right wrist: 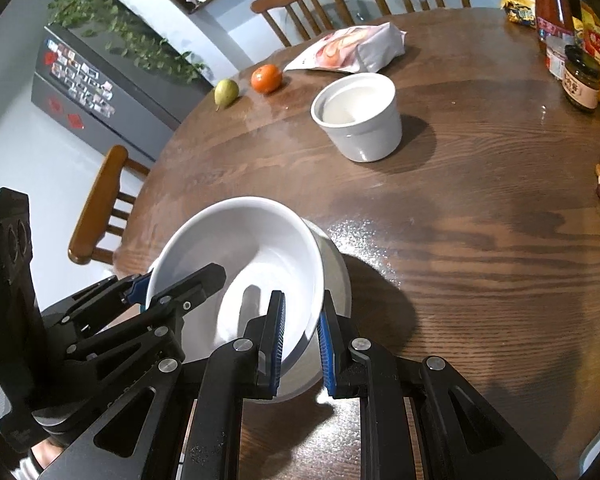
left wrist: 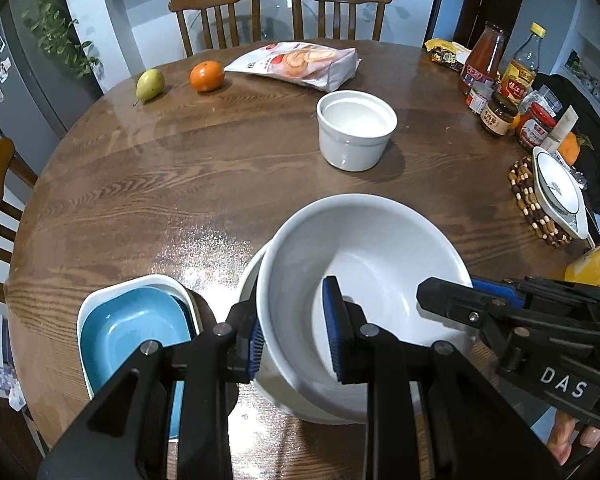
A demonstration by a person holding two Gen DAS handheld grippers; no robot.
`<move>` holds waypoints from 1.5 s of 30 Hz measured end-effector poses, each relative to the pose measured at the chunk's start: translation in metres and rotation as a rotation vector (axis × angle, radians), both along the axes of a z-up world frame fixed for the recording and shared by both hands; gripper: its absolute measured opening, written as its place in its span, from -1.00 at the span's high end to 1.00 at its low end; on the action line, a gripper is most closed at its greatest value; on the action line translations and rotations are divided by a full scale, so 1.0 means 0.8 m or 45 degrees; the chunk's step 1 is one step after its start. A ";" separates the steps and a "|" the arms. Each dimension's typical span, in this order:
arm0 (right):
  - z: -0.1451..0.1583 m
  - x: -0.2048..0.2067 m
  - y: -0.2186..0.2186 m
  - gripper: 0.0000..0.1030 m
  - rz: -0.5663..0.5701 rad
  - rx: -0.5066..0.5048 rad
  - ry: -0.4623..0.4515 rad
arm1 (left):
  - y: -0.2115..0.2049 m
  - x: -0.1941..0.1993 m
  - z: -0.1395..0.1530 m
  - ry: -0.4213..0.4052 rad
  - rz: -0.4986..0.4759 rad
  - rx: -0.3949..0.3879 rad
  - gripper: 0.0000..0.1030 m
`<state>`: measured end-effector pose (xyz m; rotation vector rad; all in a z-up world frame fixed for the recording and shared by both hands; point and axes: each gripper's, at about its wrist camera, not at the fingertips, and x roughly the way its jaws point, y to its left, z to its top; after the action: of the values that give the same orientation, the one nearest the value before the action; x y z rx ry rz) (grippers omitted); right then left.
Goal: Organize plates and bowls
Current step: 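Lower the smaller white bowl into the large white bowl with the left tool, then open the left tool to release the nested bowls and withdraw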
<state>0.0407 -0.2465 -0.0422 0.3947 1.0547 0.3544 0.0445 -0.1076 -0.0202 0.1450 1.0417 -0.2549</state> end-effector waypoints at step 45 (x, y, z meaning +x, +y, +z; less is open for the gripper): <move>0.001 -0.004 0.024 0.63 0.031 -0.330 -0.055 | -0.008 0.002 -0.041 0.060 -0.016 0.085 -0.05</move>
<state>0.0376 -0.2272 -0.0418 0.1417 1.0485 0.2423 0.0462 -0.1139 -0.0527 0.2071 1.0966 -0.2358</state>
